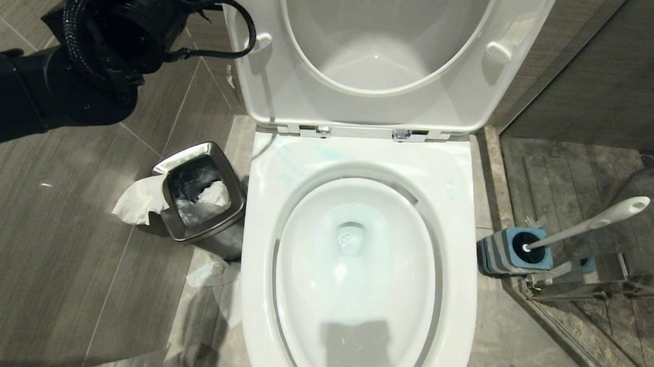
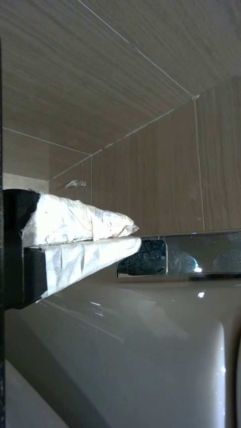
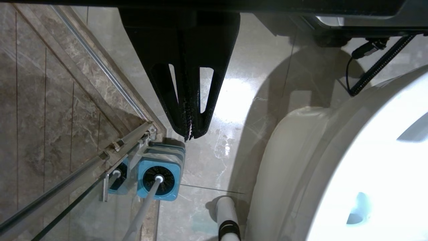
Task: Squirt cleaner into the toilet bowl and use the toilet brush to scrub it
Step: Close the toilet lid
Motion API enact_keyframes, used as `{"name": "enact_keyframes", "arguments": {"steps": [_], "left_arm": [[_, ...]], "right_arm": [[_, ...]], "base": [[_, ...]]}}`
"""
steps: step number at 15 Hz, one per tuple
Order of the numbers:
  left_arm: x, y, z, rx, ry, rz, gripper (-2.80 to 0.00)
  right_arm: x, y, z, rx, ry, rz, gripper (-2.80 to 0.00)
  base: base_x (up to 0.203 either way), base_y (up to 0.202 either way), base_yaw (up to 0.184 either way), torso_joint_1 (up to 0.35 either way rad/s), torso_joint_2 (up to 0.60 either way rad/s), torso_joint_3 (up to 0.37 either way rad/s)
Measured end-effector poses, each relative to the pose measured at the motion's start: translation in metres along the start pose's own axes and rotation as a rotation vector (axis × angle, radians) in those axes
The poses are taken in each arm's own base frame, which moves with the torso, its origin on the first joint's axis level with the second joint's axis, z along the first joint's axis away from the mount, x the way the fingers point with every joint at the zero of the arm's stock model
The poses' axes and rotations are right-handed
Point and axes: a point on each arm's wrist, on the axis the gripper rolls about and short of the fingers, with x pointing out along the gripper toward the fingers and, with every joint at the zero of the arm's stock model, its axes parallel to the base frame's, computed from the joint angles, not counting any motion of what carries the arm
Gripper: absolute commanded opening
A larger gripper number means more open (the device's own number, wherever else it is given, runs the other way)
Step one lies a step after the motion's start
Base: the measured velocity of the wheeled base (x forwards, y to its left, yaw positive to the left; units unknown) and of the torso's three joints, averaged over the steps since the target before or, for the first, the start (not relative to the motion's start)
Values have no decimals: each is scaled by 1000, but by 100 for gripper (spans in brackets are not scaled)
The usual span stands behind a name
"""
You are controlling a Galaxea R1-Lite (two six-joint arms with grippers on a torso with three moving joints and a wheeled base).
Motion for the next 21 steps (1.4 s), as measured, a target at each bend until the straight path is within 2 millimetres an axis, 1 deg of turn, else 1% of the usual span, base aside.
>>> {"name": "enact_keyframes", "arguments": {"steps": [12, 17, 21], "left_arm": [[-1, 2, 5, 10, -17, 3, -280], [-7, 9, 21, 26, -46, 15, -280], [-16, 18, 42, 30, -86, 27, -280]], "right_arm": [[0, 0, 0, 0, 0, 0, -280], [0, 0, 0, 0, 0, 0, -280], [0, 0, 0, 0, 0, 0, -280]], "base": [[0, 0, 0, 0, 0, 0], [0, 0, 0, 0, 0, 0], [0, 0, 0, 0, 0, 0]]}}
